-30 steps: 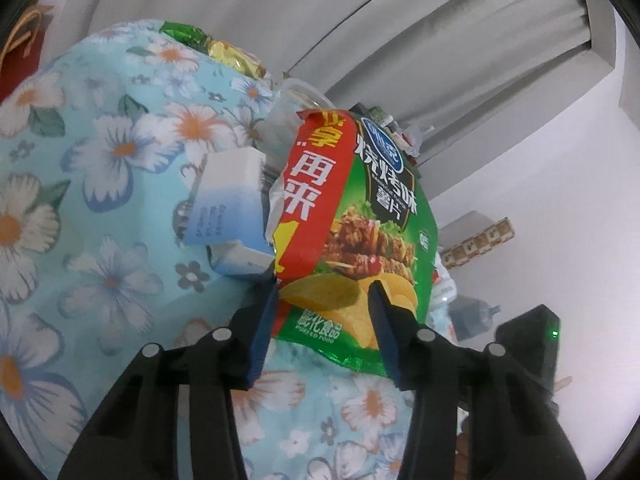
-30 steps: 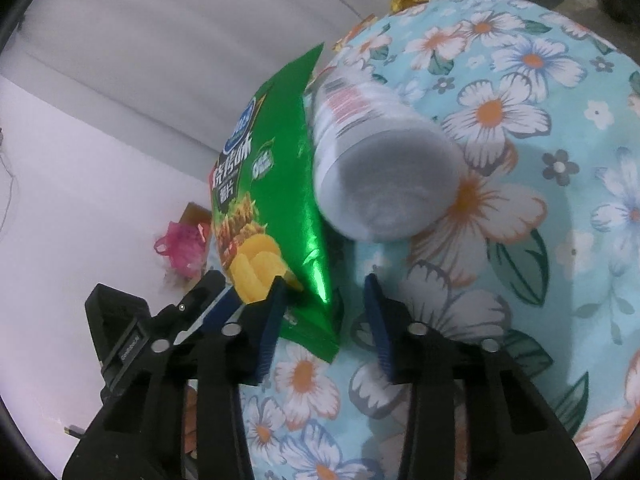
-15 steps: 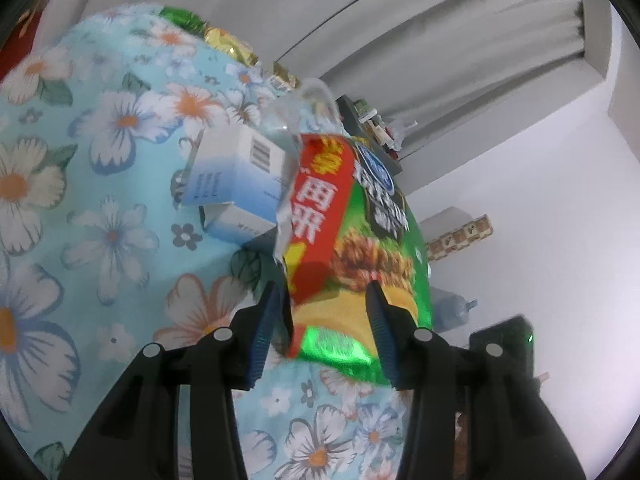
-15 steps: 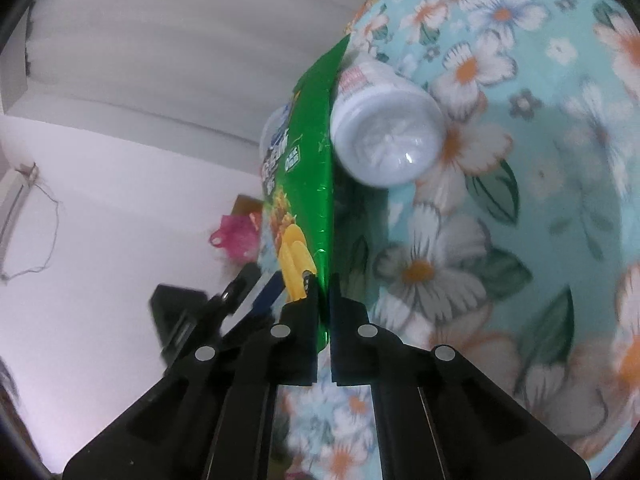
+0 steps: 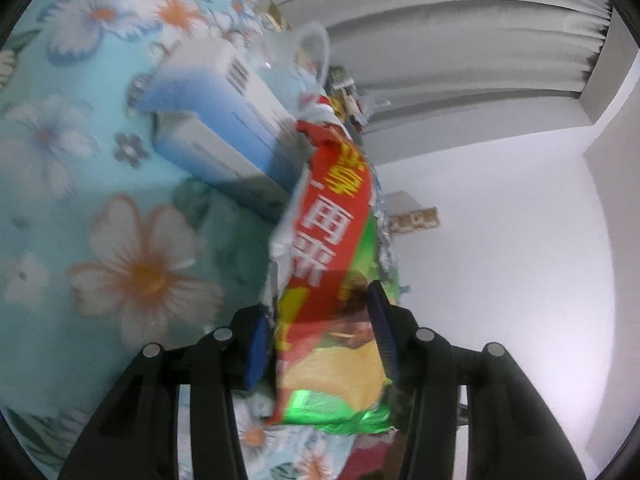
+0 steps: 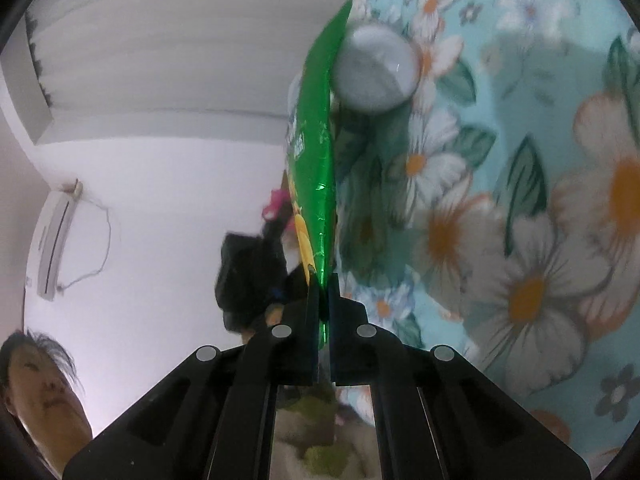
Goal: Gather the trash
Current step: 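Lift the green chip bag off the bed with the left tool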
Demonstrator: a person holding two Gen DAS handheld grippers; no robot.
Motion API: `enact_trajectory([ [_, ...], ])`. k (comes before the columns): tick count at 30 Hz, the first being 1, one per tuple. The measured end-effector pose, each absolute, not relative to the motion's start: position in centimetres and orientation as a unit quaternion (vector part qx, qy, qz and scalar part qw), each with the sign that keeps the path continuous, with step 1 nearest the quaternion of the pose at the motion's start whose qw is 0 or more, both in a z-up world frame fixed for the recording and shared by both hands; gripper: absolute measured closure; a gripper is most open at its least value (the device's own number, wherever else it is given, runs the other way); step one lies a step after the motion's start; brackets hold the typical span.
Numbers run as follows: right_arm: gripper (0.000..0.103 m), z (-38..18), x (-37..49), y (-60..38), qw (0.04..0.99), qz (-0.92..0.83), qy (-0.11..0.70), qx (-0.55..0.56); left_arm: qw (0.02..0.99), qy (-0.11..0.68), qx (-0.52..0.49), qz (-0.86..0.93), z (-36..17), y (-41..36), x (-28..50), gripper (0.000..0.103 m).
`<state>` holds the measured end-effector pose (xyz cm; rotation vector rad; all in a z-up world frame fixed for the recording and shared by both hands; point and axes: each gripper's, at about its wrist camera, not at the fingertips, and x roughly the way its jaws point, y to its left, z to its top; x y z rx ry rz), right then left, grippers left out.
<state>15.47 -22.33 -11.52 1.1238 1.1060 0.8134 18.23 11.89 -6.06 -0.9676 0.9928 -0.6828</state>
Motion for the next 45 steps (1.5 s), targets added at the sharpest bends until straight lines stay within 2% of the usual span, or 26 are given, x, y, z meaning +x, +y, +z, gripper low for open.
enact_trajectory([
  [2,0.101,-11.7,15.7,-21.4,0.637,0.357,0.492,0.475,0.724,0.441,-0.430,-0.311,-5.6,11.8,18.0,0.061],
  [6,0.101,-11.4,16.6,-19.6,0.650,0.364,0.510,0.431,0.727,0.429,-0.428,-0.323,-4.7,12.1,17.8,0.074],
  [10,0.101,-11.4,16.3,-18.1,0.662,0.367,0.523,0.393,0.723,0.426,-0.426,-0.338,-4.3,12.1,17.8,0.080],
  [12,0.101,-11.3,15.6,-18.0,0.667,0.357,0.533,0.379,0.726,0.424,-0.416,-0.346,-3.9,11.8,17.5,0.089],
  [13,0.100,-11.6,15.5,-17.7,0.671,0.352,0.535,0.374,0.730,0.423,-0.409,-0.348,-3.7,11.5,17.3,0.090],
  [18,0.090,-12.6,16.6,-17.2,0.692,0.312,0.541,0.360,0.766,0.409,-0.354,-0.347,-1.6,9.8,15.9,0.100],
  [24,0.071,-12.2,17.2,-19.0,0.726,0.250,0.519,0.376,0.838,0.366,-0.225,-0.336,2.7,7.1,12.7,0.102],
  [29,0.070,-9.9,17.5,-20.0,0.775,0.220,0.462,0.372,0.874,0.337,-0.087,-0.339,5.2,4.1,9.2,0.102],
  [33,0.070,-7.8,18.1,-19.7,0.799,0.233,0.423,0.358,0.862,0.342,-0.071,-0.367,5.1,2.6,8.0,0.102],
  [35,0.070,-7.6,18.6,-19.2,0.801,0.234,0.423,0.352,0.861,0.340,-0.064,-0.373,4.9,1.6,8.1,0.101],
  [39,0.070,-8.4,18.6,-20.0,0.794,0.236,0.432,0.357,0.856,0.356,-0.057,-0.369,4.1,0.4,8.6,0.094],
  [45,0.070,-8.6,19.2,-21.3,0.796,0.230,0.432,0.355,0.854,0.375,-0.078,-0.353,2.9,0.9,10.4,0.095],
])
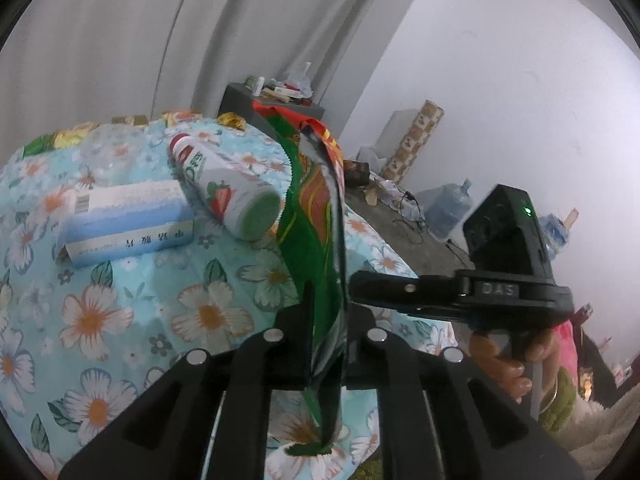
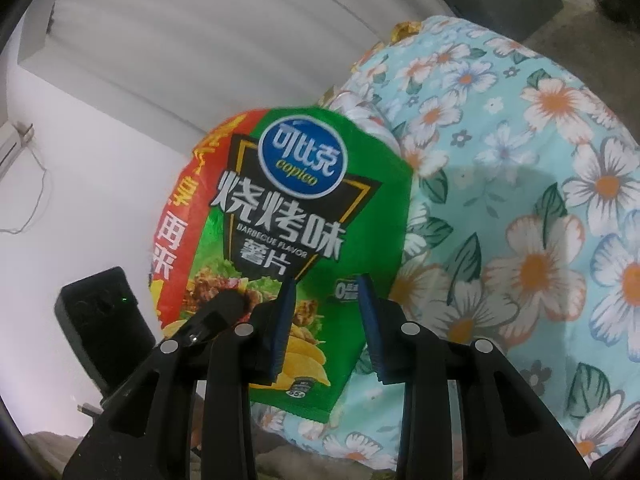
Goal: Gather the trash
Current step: 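Lift the green chip bag off the bed with the left tool, then grasp the clear plastic cup rim with right tool while left tool holds chip bag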
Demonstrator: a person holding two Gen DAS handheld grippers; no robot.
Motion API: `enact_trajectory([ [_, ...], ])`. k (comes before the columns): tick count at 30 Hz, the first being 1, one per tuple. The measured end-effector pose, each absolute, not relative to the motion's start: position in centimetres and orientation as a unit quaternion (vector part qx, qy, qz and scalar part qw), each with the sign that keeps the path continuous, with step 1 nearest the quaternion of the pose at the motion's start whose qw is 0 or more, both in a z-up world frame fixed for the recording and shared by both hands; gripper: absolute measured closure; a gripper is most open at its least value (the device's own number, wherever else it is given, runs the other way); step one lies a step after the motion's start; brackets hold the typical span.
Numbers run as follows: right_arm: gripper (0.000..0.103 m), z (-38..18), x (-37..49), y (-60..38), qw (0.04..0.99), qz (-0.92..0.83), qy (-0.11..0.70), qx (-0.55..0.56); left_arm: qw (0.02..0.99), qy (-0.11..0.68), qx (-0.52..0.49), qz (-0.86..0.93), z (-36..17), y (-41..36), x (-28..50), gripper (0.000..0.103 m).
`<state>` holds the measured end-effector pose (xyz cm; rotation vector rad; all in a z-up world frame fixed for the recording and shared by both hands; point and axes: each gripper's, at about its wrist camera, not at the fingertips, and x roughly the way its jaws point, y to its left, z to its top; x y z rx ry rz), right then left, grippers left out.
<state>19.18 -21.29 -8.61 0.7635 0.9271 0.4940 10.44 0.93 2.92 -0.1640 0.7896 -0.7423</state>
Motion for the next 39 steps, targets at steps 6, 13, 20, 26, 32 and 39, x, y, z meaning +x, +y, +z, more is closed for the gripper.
enact_trajectory([
  [6,0.065,-6.0,19.6,-22.0,0.825,0.219,0.403,0.330,0.863,0.340,-0.114,-0.355,4.1,4.1,9.8,0.101],
  [13,0.060,-2.3,24.4,-20.3,0.851,0.231,0.372,0.291,0.894,0.280,-0.159,-0.312,7.2,10.4,8.8,0.102],
  [20,0.059,-1.8,32.9,-14.7,0.850,0.232,0.413,0.230,0.917,0.262,-0.194,-0.230,7.8,16.9,8.7,0.102],
  [26,0.059,-3.2,39.6,-9.1,0.843,0.210,0.470,0.153,0.914,0.264,-0.230,-0.206,7.0,19.7,9.0,0.102],
  [32,0.065,-5.8,44.3,-5.4,0.826,0.179,0.524,0.103,0.909,0.272,-0.245,-0.201,6.3,20.5,9.4,0.102],
  [39,0.075,-8.3,47.7,-2.9,0.809,0.150,0.563,0.079,0.907,0.271,-0.252,-0.203,5.9,21.1,10.1,0.102],
])
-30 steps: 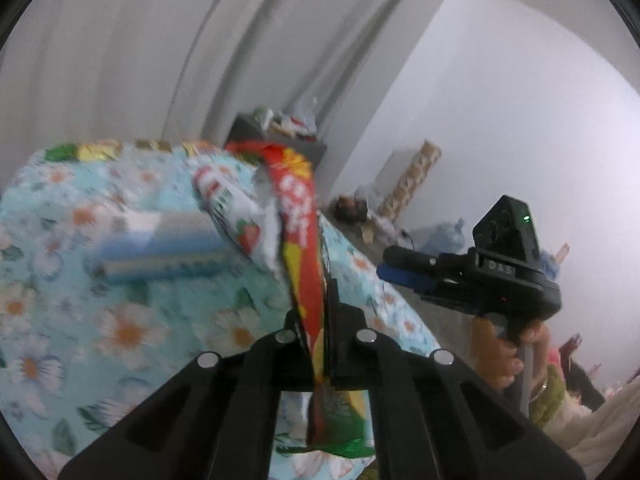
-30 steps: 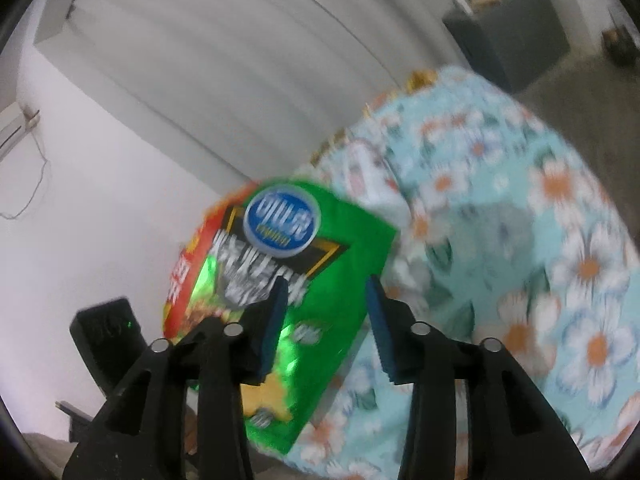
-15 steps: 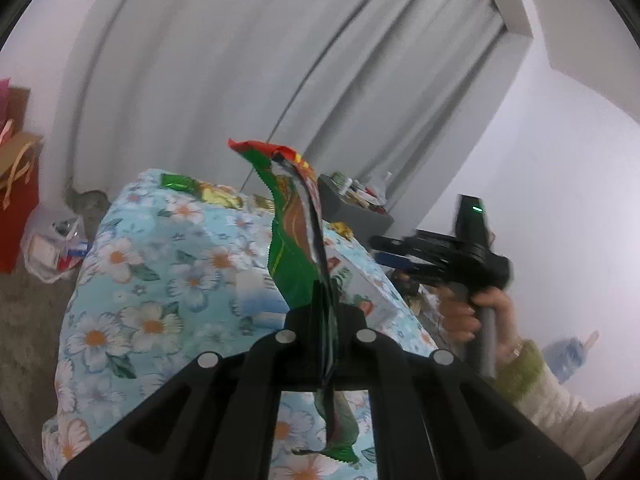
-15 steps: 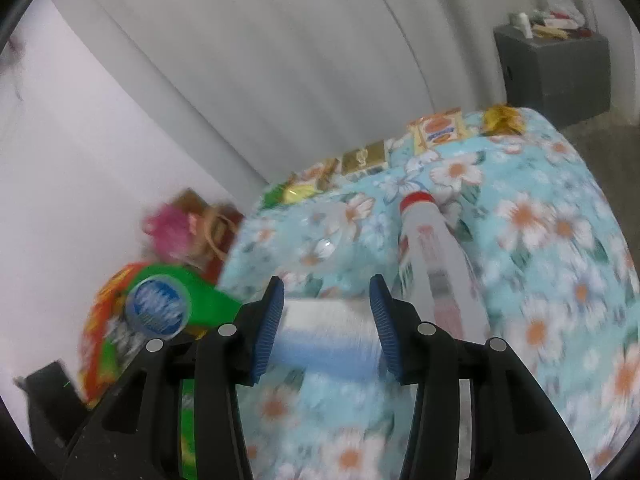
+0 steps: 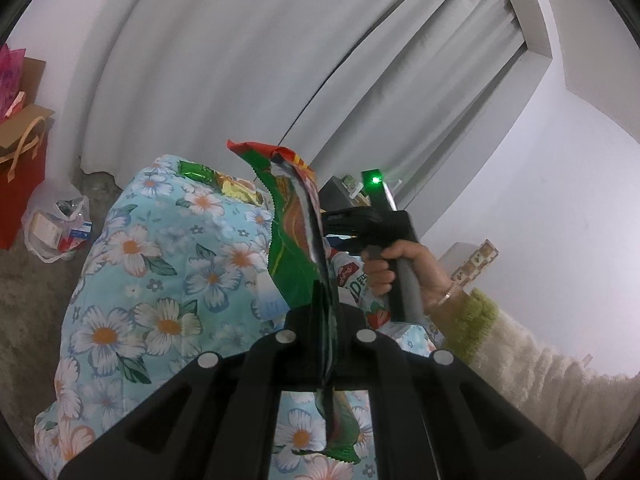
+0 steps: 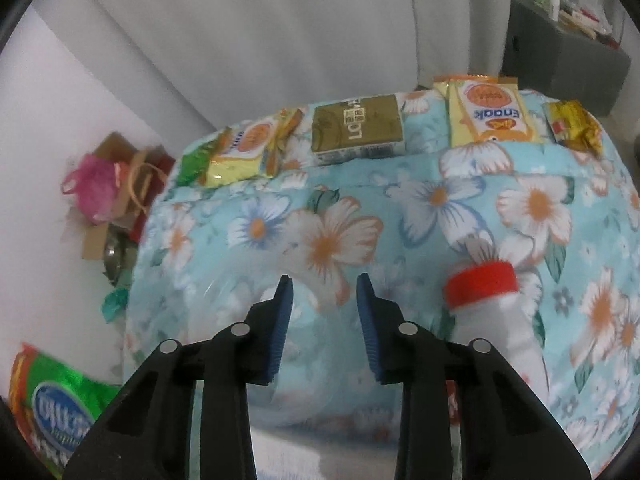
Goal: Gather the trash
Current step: 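Grasp the clear plastic cup rim with right tool while left tool holds chip bag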
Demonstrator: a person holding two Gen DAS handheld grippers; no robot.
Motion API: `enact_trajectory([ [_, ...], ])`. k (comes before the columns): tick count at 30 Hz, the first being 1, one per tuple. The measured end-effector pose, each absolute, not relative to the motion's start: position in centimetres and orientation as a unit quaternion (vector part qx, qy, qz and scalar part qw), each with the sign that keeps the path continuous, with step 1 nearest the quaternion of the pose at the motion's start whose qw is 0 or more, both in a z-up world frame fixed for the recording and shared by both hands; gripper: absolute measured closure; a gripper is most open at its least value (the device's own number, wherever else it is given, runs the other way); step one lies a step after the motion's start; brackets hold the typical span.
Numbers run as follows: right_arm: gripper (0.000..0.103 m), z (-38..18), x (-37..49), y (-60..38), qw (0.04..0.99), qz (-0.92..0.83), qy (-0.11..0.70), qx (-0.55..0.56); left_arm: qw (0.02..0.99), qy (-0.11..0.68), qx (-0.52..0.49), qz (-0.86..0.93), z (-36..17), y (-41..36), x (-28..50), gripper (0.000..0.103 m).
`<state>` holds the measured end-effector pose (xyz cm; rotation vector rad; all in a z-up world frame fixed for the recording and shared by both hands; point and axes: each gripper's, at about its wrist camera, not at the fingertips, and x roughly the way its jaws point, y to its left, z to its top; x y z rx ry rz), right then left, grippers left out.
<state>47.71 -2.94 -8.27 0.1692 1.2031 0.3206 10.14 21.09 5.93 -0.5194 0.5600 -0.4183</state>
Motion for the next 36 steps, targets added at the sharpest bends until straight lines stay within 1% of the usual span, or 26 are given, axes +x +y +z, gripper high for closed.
enact_trajectory([
  [5,0.082,-9.2,48.3,-2.3,0.806,0.137,0.572,0.069,0.905,0.275,-0.251,-0.205,5.6,21.0,10.3,0.102],
  [6,0.084,-9.5,48.2,-2.4,0.805,0.134,0.574,0.067,0.905,0.276,-0.251,-0.206,5.6,21.0,10.3,0.102],
  [7,0.088,-9.8,48.3,-2.3,0.804,0.134,0.575,0.067,0.905,0.276,-0.251,-0.206,5.5,21.0,10.4,0.102],
  [8,0.089,-10.1,48.4,-2.3,0.803,0.135,0.576,0.069,0.905,0.276,-0.251,-0.206,5.4,20.9,10.4,0.102],
  [9,0.093,-10.2,48.6,-2.2,0.804,0.136,0.575,0.071,0.905,0.276,-0.251,-0.205,5.5,20.9,10.4,0.102],
  [10,0.093,-10.3,48.5,-2.1,0.805,0.138,0.573,0.072,0.905,0.275,-0.251,-0.205,5.5,20.9,10.3,0.102],
  [14,0.094,-9.0,47.0,-2.6,0.818,0.150,0.552,0.068,0.905,0.272,-0.251,-0.209,6.0,20.7,10.0,0.102],
  [17,0.094,-7.0,44.7,-3.4,0.829,0.171,0.527,0.073,0.906,0.265,-0.244,-0.222,6.7,19.9,9.6,0.102],
  [20,0.094,-4.7,41.2,-5.3,0.841,0.187,0.500,0.087,0.903,0.263,-0.240,-0.242,7.2,18.6,9.2,0.102],
  [25,0.094,-1.8,32.7,-11.3,0.859,0.184,0.460,0.130,0.892,0.265,-0.227,-0.286,7.5,15.8,8.6,0.102],
  [29,0.094,-1.9,27.1,-15.0,0.865,0.154,0.451,0.155,0.883,0.279,-0.195,-0.322,7.4,12.3,8.1,0.102],
  [36,0.094,-4.5,18.5,-19.8,0.875,0.065,0.449,0.168,0.879,0.329,-0.065,-0.338,5.7,5.0,7.4,0.101],
])
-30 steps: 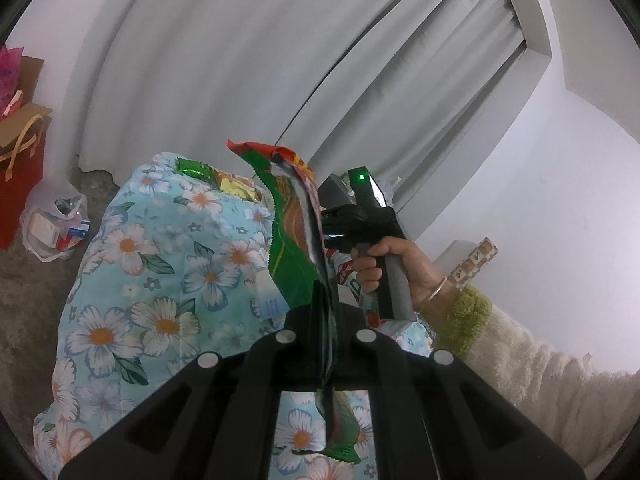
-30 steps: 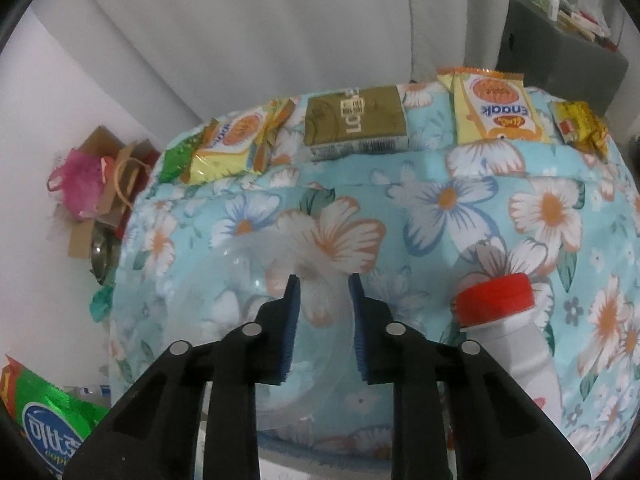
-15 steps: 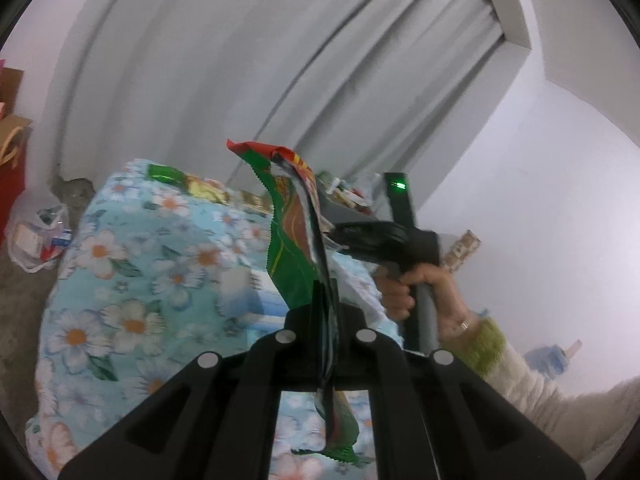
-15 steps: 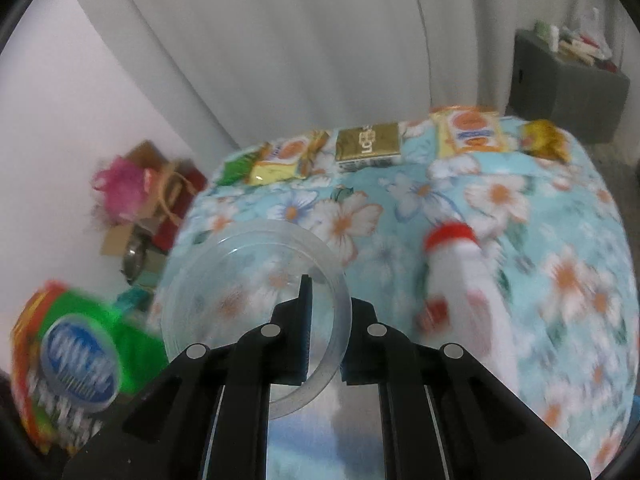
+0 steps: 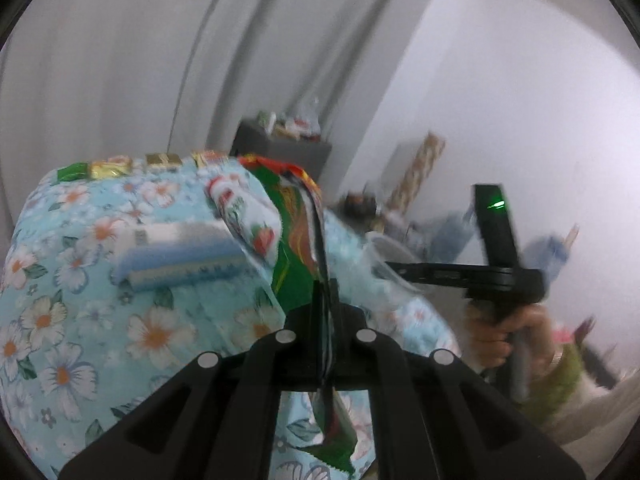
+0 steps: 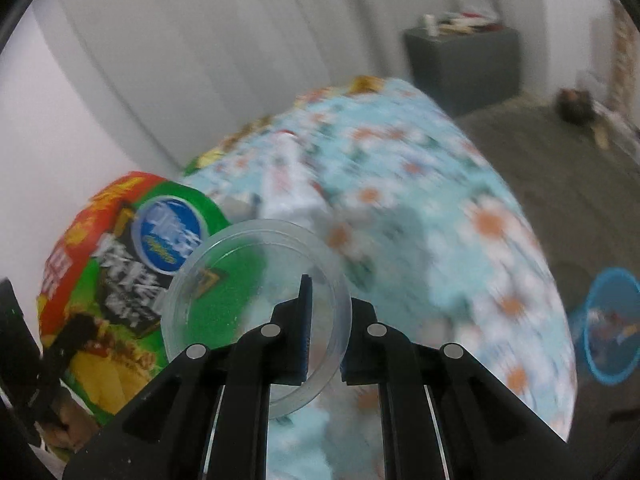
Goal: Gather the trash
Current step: 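Grasp the clear plastic cup rim with right tool while left tool holds chip bag, then carry chip bag and clear cup over the wastebasket and open both tools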
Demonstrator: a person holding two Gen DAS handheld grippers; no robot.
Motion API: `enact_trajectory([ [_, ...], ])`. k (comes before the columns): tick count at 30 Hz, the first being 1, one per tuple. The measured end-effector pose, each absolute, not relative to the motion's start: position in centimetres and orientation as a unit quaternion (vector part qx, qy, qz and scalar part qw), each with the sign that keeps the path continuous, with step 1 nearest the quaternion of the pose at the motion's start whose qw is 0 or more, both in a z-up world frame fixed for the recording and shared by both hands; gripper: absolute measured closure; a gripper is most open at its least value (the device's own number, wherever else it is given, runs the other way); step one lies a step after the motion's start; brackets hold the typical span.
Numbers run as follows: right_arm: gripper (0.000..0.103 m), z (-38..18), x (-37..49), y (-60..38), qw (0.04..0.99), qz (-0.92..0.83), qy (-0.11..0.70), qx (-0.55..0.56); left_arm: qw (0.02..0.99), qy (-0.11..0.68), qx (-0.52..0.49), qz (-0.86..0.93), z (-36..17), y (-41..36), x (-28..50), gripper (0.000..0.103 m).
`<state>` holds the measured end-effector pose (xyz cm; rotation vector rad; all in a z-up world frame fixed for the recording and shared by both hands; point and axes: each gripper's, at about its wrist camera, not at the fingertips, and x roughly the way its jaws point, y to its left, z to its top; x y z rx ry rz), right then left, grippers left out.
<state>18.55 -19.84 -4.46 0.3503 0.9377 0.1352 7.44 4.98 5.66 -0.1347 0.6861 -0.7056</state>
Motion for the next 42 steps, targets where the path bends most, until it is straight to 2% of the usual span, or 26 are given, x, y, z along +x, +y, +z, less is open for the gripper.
enact_trajectory([
  [8,0.094,-8.7,15.0,-21.8,0.861,0.021,0.467,0.200,0.867,0.356,0.020,-0.348,3.4,-0.6,6.7,0.098],
  [13,0.094,-8.9,14.1,-22.6,0.859,0.029,0.462,0.218,0.865,0.362,0.049,-0.344,2.3,-2.8,6.9,0.098],
  [26,0.094,-8.5,10.8,-27.2,0.860,0.009,0.433,0.269,0.875,0.306,0.212,-0.310,1.3,-9.6,4.7,0.100],
  [42,0.094,-8.9,10.2,-28.4,0.854,0.001,0.434,0.286,0.869,0.300,0.253,-0.303,0.4,-11.8,4.2,0.100],
])
